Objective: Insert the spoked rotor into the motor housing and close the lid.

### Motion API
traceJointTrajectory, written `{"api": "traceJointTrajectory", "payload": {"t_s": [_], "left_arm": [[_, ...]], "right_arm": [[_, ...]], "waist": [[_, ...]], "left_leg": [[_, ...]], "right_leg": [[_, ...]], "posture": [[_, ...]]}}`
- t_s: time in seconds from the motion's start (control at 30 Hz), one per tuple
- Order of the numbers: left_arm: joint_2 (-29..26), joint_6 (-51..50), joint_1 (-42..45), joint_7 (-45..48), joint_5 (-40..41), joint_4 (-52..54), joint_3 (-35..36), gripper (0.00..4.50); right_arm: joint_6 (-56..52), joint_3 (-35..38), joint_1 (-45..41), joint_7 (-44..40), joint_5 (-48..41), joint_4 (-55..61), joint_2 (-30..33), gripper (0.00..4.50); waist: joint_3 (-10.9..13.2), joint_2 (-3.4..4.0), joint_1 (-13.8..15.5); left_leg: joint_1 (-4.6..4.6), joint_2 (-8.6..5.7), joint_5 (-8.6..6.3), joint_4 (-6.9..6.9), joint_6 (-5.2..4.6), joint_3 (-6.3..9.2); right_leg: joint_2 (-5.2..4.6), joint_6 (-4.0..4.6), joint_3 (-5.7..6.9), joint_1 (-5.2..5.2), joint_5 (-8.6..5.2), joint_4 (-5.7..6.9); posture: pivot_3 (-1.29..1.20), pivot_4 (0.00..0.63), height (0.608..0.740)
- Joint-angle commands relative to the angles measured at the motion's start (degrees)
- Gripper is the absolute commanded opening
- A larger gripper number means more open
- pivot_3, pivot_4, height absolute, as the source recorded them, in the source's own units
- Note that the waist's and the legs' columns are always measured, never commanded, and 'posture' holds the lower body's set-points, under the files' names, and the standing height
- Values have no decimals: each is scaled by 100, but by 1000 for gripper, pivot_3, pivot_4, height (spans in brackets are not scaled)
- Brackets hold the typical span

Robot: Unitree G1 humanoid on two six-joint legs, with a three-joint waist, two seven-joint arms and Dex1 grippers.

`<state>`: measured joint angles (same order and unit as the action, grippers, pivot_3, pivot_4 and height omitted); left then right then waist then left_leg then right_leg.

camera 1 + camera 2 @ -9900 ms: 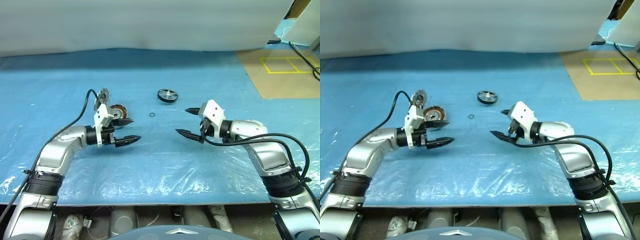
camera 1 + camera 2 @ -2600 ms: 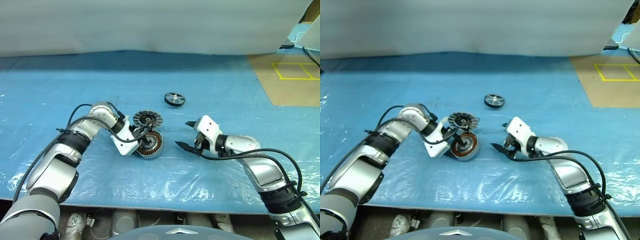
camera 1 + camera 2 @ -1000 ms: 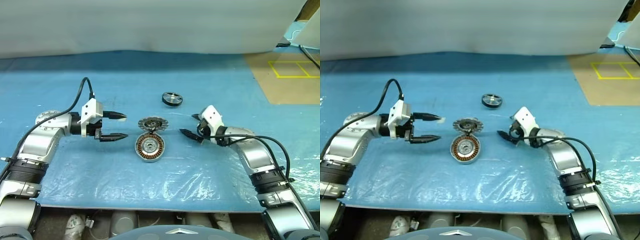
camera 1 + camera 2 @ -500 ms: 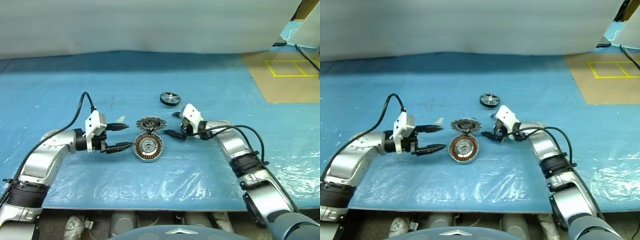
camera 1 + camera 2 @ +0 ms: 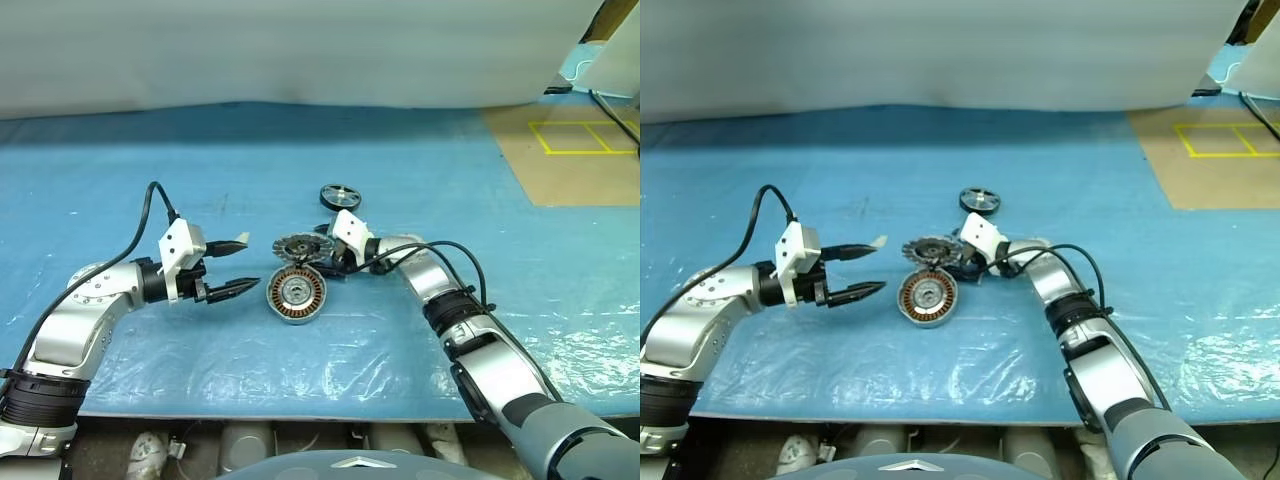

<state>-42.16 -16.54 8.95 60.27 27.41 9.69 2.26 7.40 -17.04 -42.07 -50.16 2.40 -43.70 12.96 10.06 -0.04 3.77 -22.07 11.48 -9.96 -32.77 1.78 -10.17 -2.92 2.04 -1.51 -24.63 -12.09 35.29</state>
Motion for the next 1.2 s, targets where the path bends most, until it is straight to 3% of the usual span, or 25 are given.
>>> {"api": "traceJointTrajectory", "payload": {"t_s": [0.03,0.1,0.2,0.57,0.6,1.1,1.2], "left_arm": [[-81,-2,-25,-4,-34,219,109,3678],[-58,-32,-6,-22,-22,225,108,3678],[-47,61,36,18,-104,104,79,3713],[87,135,119,16,-247,9,26,3713],[97,133,117,14,-254,9,27,3713],[169,265,250,131,-356,-278,23,3713],[185,311,279,148,-388,-329,1,3713]], "right_arm": [[187,66,-135,237,162,-480,-55,4500],[265,86,-191,302,176,-665,-84,4500],[397,77,-212,396,218,-880,-166,3877],[469,140,-266,484,260,-1097,-205,149],[480,145,-254,472,266,-1094,-179,29],[-21,443,357,310,24,116,224,29],[-13,431,348,345,24,84,97,638]], "waist": [[0,0,-2],[0,-1,-2],[-1,-2,0],[-2,-3,2],[-2,-3,1],[-3,-5,13],[-3,-6,13]], "left_leg": [[2,0,0,0,0,0],[4,0,0,-1,-1,0],[6,1,-2,-2,-3,0],[11,1,-13,-5,-21,-1],[11,1,-13,-6,-21,-1],[5,3,-13,-3,-22,-1],[4,3,-13,-2,-22,-2]], "right_leg": [[0,1,0,1,0,2],[0,2,0,1,-1,7],[0,3,0,2,-2,12],[-2,4,-1,4,-2,23],[-2,4,-1,4,-2,23],[0,6,0,2,-5,10],[0,6,0,2,-6,7]], "posture": [[0,150,740],[0,150,740],[0,150,740],[0,150,740],[0,150,740],[0,150,740],[0,150,740]]}}
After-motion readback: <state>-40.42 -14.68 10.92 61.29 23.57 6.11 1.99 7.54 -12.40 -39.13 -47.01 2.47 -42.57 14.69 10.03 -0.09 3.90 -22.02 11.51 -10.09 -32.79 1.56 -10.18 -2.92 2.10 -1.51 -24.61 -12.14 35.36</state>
